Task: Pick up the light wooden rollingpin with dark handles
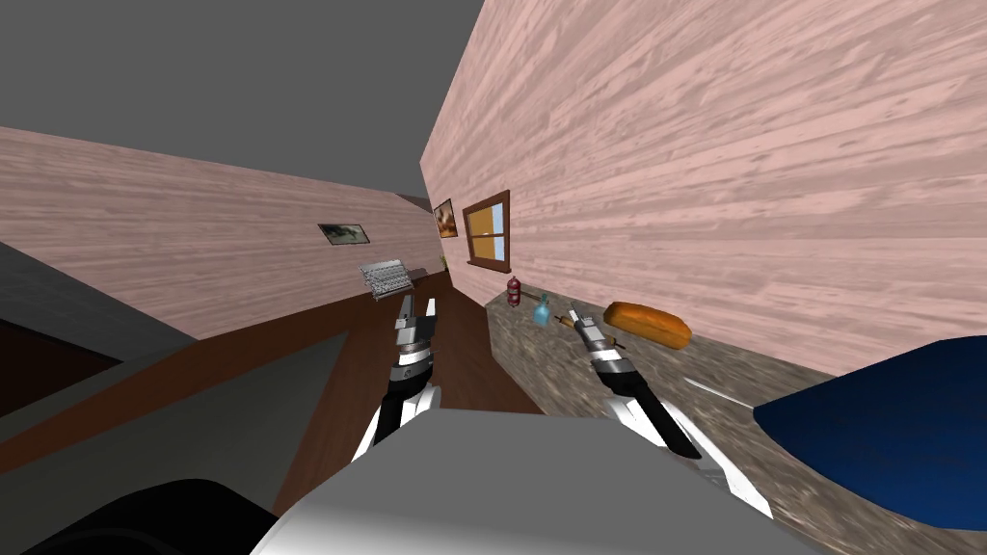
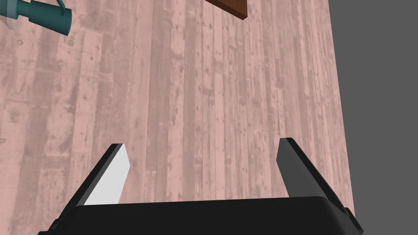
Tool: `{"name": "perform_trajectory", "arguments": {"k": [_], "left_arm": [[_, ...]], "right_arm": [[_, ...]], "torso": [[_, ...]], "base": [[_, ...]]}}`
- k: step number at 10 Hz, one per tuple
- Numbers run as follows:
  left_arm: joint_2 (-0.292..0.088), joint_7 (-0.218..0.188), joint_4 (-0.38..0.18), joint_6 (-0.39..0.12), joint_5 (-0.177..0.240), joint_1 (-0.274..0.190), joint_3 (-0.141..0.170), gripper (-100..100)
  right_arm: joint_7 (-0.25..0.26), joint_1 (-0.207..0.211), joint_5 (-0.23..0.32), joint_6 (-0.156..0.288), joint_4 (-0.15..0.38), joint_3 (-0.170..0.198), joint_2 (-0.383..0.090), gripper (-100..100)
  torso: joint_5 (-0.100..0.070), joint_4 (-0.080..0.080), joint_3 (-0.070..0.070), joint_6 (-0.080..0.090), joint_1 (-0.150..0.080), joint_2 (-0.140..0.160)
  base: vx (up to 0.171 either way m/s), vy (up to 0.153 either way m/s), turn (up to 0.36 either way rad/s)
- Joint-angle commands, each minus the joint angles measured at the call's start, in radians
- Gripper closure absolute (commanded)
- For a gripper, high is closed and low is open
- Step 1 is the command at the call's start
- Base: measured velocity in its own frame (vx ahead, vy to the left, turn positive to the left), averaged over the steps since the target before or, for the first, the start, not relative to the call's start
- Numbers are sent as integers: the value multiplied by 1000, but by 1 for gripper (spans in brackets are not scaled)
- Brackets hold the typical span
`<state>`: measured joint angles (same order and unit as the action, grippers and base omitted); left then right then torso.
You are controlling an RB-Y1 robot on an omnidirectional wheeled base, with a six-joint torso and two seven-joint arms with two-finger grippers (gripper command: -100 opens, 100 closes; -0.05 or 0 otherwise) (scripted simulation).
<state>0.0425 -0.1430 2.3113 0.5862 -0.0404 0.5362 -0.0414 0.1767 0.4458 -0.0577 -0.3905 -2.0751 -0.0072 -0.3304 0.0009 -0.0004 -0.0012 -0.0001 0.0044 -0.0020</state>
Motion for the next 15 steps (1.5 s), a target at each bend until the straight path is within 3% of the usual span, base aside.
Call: {"name": "perform_trajectory", "arguments": {"k": [1, 2, 3, 4, 6, 11, 15], "left_arm": [[0, 0, 0, 0, 0, 0, 0, 0], [0, 0, 0, 0, 0, 0, 0, 0], [0, 0, 0, 0, 0, 0, 0, 0], [0, 0, 0, 0, 0, 0, 0, 0], [0, 0, 0, 0, 0, 0, 0, 0], [0, 0, 0, 0, 0, 0, 0, 0], [0, 0, 0, 0, 0, 0, 0, 0]], "right_arm": [[17, 3, 18, 12, 39, -19, -50, -100], [17, 3, 18, 12, 39, -19, -68, -100], [28, -2, 29, 19, 73, -32, -105, -100], [28, -2, 29, 19, 73, -32, -109, -100], [51, -10, 54, 32, 142, -56, -175, -100], [76, -16, 83, 42, 217, -75, -283, -100], [117, -16, 133, 53, 335, -91, -413, -100]], "torso": [[0, 0, 0, 0, 0, 0], [0, 0, 0, 0, 2, 0], [0, 0, 0, 0, 1, 0], [0, 0, 0, 0, 0, 1], [0, 0, 0, 0, -1, 1], [0, 0, 0, 0, -2, 0], [0, 0, -1, 0, 0, -1]], "base": [[34, 108, 9], [20, 79, -5], [14, 64, 8], [11, 49, 4], [23, 74, 12], [25, 62, 11], [36, 71, 29]]}}
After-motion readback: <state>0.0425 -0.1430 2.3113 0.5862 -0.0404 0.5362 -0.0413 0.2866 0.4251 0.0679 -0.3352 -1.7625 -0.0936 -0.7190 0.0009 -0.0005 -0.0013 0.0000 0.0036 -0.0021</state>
